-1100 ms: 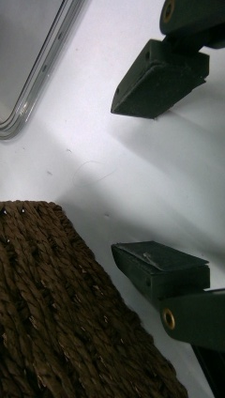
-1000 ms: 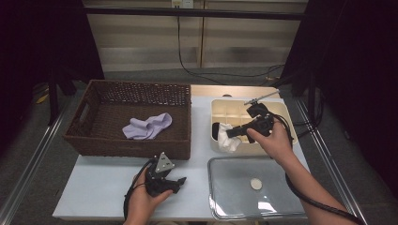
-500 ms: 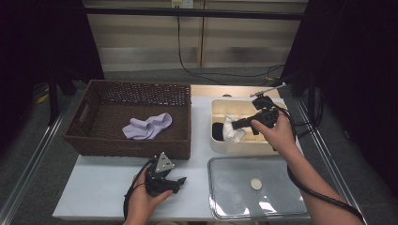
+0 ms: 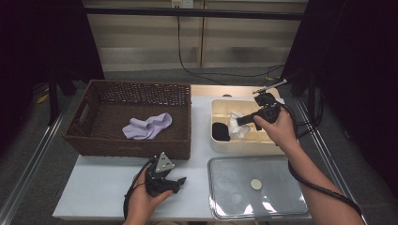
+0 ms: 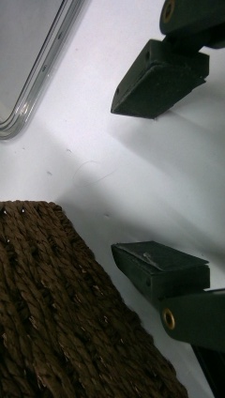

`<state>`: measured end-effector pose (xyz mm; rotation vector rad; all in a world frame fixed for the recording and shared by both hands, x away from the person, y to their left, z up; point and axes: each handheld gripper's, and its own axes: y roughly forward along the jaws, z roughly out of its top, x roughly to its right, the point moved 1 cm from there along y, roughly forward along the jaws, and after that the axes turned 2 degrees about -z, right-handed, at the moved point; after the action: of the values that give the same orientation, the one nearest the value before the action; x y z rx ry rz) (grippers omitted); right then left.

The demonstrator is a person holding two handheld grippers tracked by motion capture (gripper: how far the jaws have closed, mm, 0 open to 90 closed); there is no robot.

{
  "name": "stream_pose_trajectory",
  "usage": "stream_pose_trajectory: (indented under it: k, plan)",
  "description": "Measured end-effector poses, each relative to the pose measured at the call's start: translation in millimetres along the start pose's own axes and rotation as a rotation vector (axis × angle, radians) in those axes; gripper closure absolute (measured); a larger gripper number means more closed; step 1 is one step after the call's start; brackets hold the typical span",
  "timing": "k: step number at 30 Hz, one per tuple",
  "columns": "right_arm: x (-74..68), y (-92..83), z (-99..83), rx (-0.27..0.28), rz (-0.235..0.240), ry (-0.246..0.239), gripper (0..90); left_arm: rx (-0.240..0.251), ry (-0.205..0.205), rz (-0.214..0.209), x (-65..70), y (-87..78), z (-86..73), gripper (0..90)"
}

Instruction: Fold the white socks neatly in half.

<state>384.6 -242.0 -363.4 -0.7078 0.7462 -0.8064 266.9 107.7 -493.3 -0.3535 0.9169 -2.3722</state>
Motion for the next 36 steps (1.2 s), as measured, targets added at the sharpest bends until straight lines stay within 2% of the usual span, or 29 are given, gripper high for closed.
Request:
stream_pose_trajectory:
  k: [5,14,23,31,32,36]
  plan:
    - [8.1,5.3,-3.0,-0.013,-0.023,0.013,77.5,-0.001,0.000,0.001,0.2,-0.1,0.0,27.5]
    - [25.2,21.6,-11.0,-0.049,-0.034,0.046,77.4,0.001,-0.001,-0.002,0.3,0.2,-0.1,27.5]
    - [25.7,34.2,-19.9,-0.091,-0.045,0.032,77.2,0.000,-0.002,-0.001,0.4,0.1,-0.1,27.5]
    - [25.3,39.5,-24.7,-0.082,-0.045,0.025,77.0,-0.001,-0.002,-0.001,0.4,0.1,-0.1,27.5]
    - [24.8,40.1,-24.6,-0.083,-0.050,0.009,77.0,0.001,-0.001,-0.001,0.3,0.2,-0.1,27.4]
    - [20.8,43.7,-25.7,-0.081,-0.063,-0.007,77.0,0.003,-0.002,-0.003,0.4,0.4,-0.2,27.5]
